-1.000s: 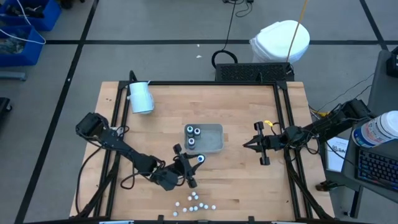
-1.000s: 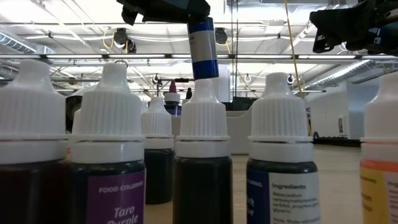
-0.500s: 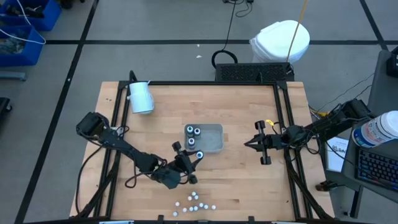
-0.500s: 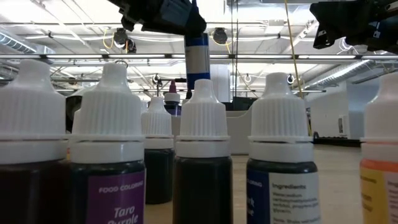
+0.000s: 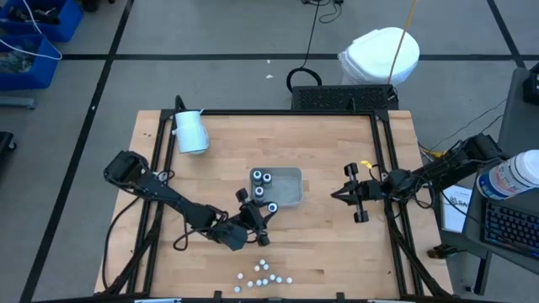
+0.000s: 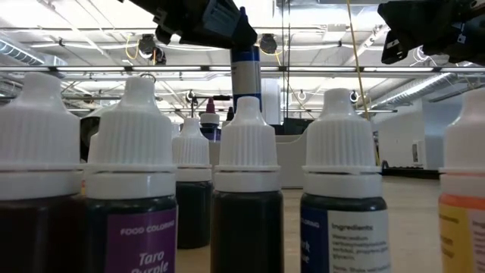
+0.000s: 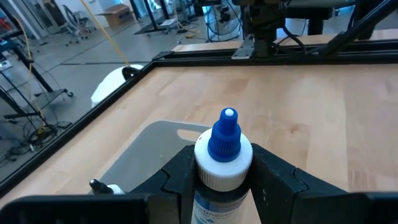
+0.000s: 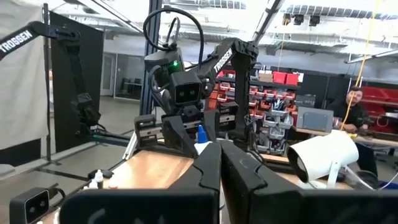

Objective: Pick & Place food coloring
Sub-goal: Put the large blue food coloring bottle into the gray bin

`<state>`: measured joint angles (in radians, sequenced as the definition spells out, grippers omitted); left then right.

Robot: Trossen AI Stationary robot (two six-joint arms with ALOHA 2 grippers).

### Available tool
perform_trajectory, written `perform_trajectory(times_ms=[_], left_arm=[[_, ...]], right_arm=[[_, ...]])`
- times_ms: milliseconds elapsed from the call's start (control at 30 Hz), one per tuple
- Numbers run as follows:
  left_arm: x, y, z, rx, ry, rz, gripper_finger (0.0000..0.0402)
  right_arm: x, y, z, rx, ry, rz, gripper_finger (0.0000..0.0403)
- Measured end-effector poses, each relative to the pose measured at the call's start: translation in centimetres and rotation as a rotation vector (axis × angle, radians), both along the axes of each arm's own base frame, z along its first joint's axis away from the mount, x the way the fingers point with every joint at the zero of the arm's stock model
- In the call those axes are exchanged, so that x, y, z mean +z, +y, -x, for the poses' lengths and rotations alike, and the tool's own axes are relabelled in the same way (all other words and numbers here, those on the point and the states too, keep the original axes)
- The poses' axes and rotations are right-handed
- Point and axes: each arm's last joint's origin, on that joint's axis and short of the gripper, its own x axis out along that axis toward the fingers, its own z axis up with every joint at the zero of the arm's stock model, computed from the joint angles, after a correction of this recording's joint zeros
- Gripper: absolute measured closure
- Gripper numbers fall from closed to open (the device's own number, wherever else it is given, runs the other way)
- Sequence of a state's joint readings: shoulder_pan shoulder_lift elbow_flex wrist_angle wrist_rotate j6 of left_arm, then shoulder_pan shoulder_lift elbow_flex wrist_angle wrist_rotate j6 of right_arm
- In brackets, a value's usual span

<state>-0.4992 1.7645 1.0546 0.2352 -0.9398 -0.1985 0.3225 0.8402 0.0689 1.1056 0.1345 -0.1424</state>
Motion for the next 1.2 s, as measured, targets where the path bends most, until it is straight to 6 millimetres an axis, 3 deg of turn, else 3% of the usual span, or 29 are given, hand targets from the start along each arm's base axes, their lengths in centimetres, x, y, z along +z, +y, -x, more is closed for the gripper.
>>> perform_trajectory(times_ms=[600,1200], left_arm=[[0.73,0.04,-0.23,0.012,-0.009,-0.122,0.0273],[0.30,-0.23,0.09,0.017,0.001,-0.079,0.0273]], right_arm=[[-0.60,0.05,-0.14,0.024,0.080,-0.080,0.0403],[-0.38,0.03,-0.09,0.017,0.051,-0.055,0.0403]])
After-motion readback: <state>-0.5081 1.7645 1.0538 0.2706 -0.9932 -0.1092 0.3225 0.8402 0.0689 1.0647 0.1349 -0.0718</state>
